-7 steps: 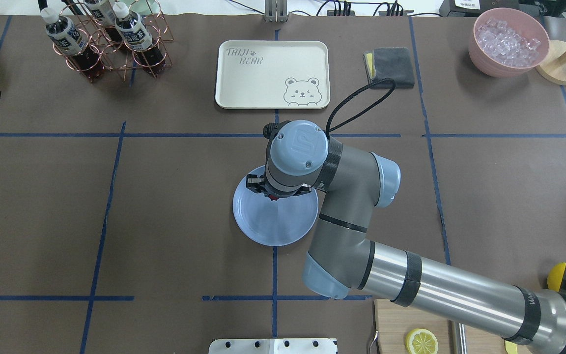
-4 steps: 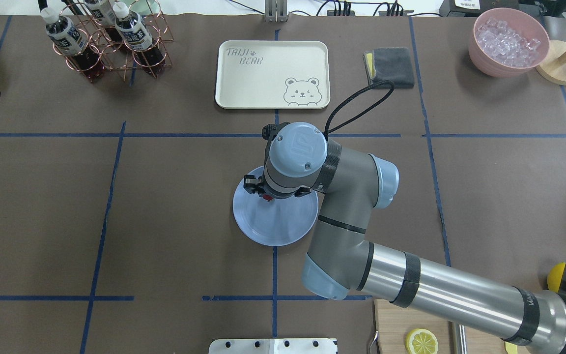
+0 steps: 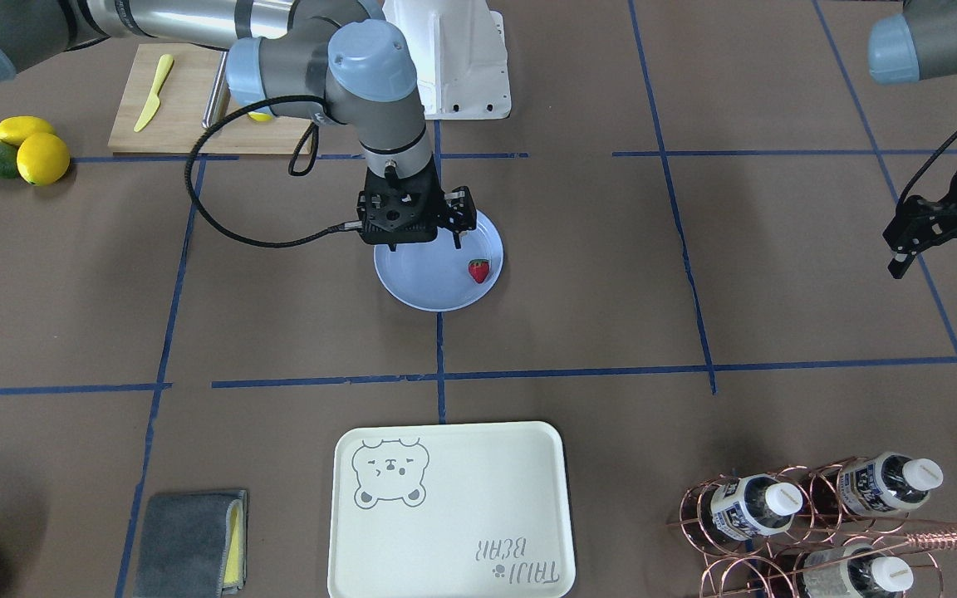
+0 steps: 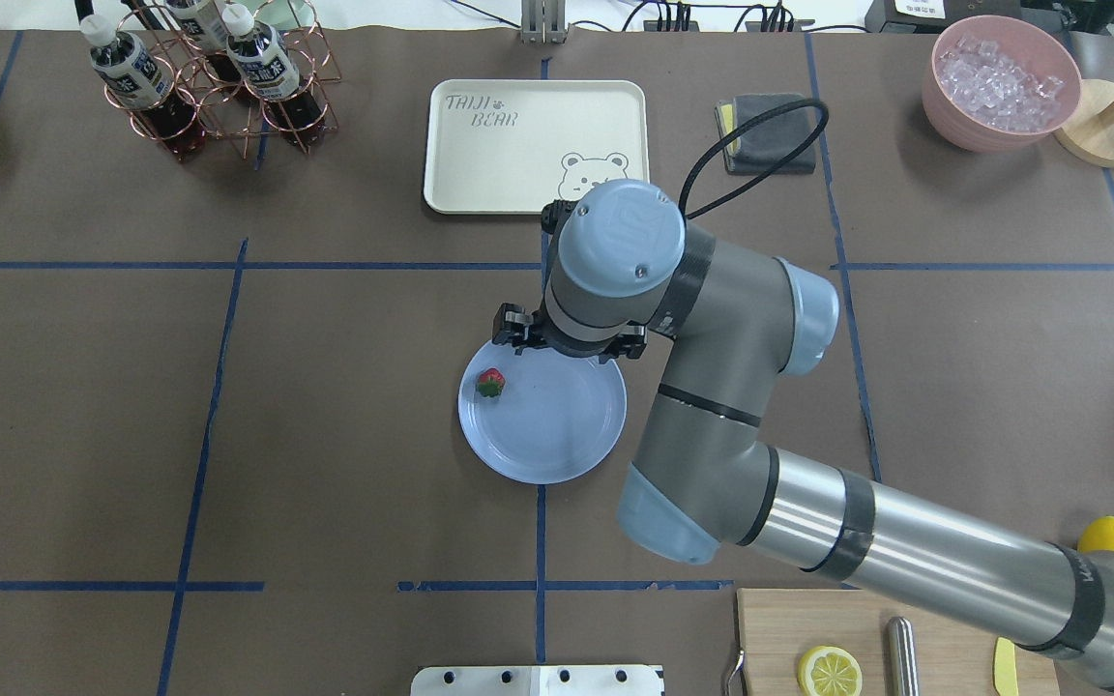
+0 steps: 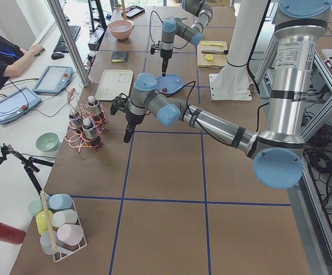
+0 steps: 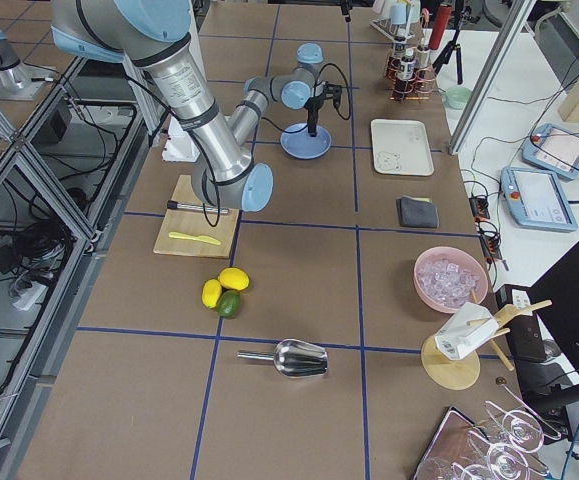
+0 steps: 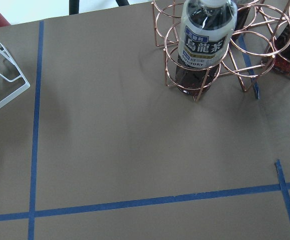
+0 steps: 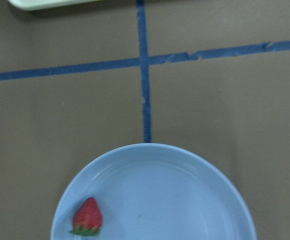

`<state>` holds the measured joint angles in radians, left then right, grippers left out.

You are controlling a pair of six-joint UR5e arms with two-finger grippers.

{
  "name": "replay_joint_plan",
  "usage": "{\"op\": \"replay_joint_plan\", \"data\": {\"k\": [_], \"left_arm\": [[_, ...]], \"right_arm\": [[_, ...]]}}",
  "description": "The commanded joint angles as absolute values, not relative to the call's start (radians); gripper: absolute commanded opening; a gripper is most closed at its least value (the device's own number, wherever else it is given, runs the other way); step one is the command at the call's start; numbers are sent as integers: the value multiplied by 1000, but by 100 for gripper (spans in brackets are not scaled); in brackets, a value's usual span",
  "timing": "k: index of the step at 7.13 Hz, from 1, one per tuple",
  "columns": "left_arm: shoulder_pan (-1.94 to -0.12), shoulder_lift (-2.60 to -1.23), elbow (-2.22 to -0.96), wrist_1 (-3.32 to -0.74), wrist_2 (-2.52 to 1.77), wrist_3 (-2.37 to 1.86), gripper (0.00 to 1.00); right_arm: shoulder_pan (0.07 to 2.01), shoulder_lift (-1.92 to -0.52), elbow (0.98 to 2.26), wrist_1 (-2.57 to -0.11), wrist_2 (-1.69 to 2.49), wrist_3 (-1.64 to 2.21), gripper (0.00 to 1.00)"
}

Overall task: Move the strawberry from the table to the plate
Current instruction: 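Open the right gripper to drop the strawberry onto the plate and lift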

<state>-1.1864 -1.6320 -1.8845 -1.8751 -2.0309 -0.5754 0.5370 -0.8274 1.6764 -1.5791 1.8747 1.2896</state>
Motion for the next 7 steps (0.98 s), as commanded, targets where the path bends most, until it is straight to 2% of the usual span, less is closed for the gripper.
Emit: {"op": "replay_joint_plan", "data": {"k": [1,4,6,7], "left_arm": [[-1206,-1632,-1875,-1865,-2034,-539,100],[-1398,-1635,-1705,-1864,-2258,-248,100],[-1459,-1644,-1649,-1739,-2260,-67,100],[-1498,-1643,-1646,-1668,-2269,-2,100]], "right_arm": [[660,-917,1860,-1785,1908,1072,100],[950,-1150,1953,-1783,2153,692,100],[1166,-1318,1936,-1784,2245,320,100],[1287,-1365,1871,-1792,2287,114,100]]}}
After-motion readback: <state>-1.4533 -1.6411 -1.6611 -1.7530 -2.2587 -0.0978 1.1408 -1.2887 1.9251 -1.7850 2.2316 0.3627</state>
